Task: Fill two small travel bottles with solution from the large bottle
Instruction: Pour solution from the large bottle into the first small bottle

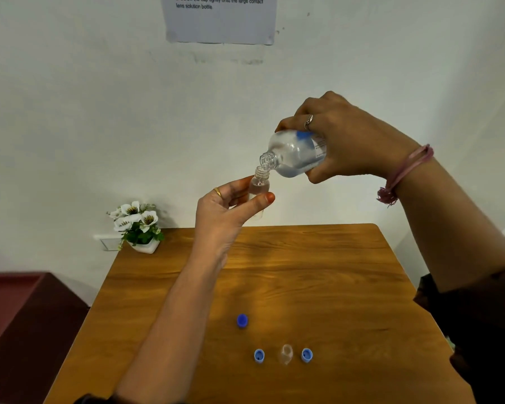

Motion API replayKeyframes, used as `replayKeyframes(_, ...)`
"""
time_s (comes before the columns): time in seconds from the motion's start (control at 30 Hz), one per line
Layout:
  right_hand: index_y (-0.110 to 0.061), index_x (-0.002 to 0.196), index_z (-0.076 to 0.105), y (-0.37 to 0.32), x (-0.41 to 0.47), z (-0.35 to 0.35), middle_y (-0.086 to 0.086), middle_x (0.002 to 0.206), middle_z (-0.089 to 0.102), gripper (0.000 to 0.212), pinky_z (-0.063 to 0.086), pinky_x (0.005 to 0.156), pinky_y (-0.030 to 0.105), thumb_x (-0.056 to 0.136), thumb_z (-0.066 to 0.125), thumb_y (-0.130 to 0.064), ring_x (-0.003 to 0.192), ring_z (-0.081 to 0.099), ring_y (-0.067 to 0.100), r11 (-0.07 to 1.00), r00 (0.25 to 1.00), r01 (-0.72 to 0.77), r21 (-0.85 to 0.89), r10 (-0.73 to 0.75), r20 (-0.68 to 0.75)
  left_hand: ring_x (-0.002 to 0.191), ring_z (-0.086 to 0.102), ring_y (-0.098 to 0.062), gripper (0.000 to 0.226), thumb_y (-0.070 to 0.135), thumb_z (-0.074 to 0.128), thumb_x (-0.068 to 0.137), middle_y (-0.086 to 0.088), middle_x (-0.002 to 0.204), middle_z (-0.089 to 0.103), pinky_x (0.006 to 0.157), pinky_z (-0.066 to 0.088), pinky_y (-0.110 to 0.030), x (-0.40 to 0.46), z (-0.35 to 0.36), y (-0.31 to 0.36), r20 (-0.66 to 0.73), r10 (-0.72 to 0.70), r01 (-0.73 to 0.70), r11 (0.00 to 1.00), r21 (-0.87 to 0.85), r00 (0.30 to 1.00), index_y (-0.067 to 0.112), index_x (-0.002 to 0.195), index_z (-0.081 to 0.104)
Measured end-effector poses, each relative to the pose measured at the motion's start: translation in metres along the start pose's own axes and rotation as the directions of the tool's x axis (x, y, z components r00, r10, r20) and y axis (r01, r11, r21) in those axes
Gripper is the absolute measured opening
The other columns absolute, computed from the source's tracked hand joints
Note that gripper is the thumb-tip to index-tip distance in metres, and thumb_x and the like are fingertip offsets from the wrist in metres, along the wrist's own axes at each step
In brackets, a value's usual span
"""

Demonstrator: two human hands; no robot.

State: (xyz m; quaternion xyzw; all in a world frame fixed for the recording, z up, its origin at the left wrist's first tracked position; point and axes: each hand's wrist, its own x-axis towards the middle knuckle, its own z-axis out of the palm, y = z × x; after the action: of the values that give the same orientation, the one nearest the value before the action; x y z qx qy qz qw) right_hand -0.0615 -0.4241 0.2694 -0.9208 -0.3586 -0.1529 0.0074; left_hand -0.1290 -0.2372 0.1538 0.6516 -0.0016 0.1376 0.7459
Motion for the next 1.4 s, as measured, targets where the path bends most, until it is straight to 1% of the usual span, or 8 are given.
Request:
replayKeyframes(0.1,-0.023,0.138,0.044,-0.0009,-0.0008,0.0002,0.004,0.124,0.053,0.084,0.041,0.089,0.036,0.064,0.083,-0.029,0.113,0.041,0.025,1.0,1.0,-0.003,0.004,0.003,0.0,0.105,0.066,-0.029,0.036,0.03,0.086,0.057,0.0,0.097,0.077,0.092,0.055,-0.034,-0.0006,0.0002,0.0007,-0.004,0.0,0.0,1.0,-0.004,1.0,0.028,0.092,0.078)
replayKeyframes(0.2,-0.024,0.138,0.044,-0.0011,-0.0013,0.0006,0.004,0.123,0.053,0.085,0.042,0.089,0.037,0.064,0.083,-0.028,0.113,0.041,0.025,1.0,1.0,-0.009,0.014,0.009,0.001,0.105,0.066,-0.03,0.037,0.03,0.086,0.057,-0.001,0.098,0.076,0.092,0.055,-0.034,-0.0011,0.0002,0.0009,-0.002,-0.002,0.002,1.0,-0.01,1.0,0.027,0.093,0.078)
replayKeyframes(0.37,-0.023,0.139,0.043,-0.0011,-0.0011,0.0019,0.005,0.124,0.053,0.085,0.042,0.089,0.037,0.064,0.083,-0.028,0.113,0.041,0.025,1.0,1.0,-0.013,0.024,0.013,0.003,0.105,0.068,-0.023,0.039,0.031,0.086,0.057,0.003,0.099,0.076,0.091,0.055,-0.033,-0.0018,-0.0005,0.0009,-0.001,-0.013,0.013,1.0,-0.002,1.0,0.027,0.095,0.077)
replayKeyframes(0.7,-0.022,0.139,0.043,-0.0024,-0.0029,-0.0006,0.006,0.126,0.052,0.085,0.041,0.091,0.036,0.065,0.083,-0.028,0.115,0.041,0.026,1.0,1.0,-0.019,0.019,0.019,0.013,0.103,0.068,-0.021,0.036,0.036,0.086,0.055,0.005,0.098,0.076,0.09,0.054,-0.033,-0.0046,-0.0005,0.0019,0.005,0.0,0.0,1.0,0.013,1.0,0.034,0.091,0.077)
replayKeyframes(0.87,-0.022,0.139,0.043,-0.0024,-0.0036,-0.0019,0.005,0.125,0.052,0.084,0.039,0.089,0.032,0.065,0.083,-0.029,0.114,0.041,0.025,1.0,1.0,-0.015,0.014,0.015,0.015,0.104,0.068,-0.025,0.039,0.036,0.086,0.055,0.004,0.097,0.077,0.091,0.055,-0.034,-0.006,-0.0003,0.003,0.007,-0.002,0.001,1.0,0.014,1.0,0.031,0.092,0.077)
replayKeyframes(1.0,-0.023,0.138,0.044,-0.0031,-0.0045,-0.0025,0.004,0.124,0.052,0.084,0.039,0.088,0.033,0.064,0.083,-0.028,0.113,0.041,0.025,1.0,1.0,-0.011,0.019,0.011,0.009,0.104,0.067,-0.023,0.038,0.036,0.085,0.056,0.006,0.097,0.076,0.09,0.054,-0.033,-0.0073,-0.0005,0.0034,0.006,0.001,-0.001,1.0,0.027,1.0,0.032,0.092,0.077)
replayKeyframes(1.13,-0.023,0.138,0.044,-0.003,-0.005,-0.0027,0.005,0.125,0.052,0.084,0.039,0.088,0.033,0.064,0.083,-0.028,0.114,0.04,0.025,1.0,1.0,-0.009,0.016,0.009,0.014,0.104,0.068,-0.02,0.039,0.035,0.085,0.057,0.006,0.098,0.076,0.092,0.054,-0.035,-0.0078,-0.0002,0.0032,0.001,-0.007,0.007,0.999,0.036,1.0,0.028,0.095,0.077)
replayKeyframes(1.4,-0.022,0.139,0.044,-0.003,-0.0059,-0.0036,0.005,0.126,0.052,0.085,0.04,0.089,0.035,0.064,0.084,-0.028,0.115,0.04,0.025,1.0,1.0,-0.011,0.017,0.01,0.018,0.105,0.067,-0.022,0.042,0.034,0.086,0.058,0.004,0.099,0.076,0.095,0.053,-0.04,-0.0085,0.0005,0.0026,-0.003,-0.011,0.011,0.999,0.041,1.0,0.026,0.098,0.077)
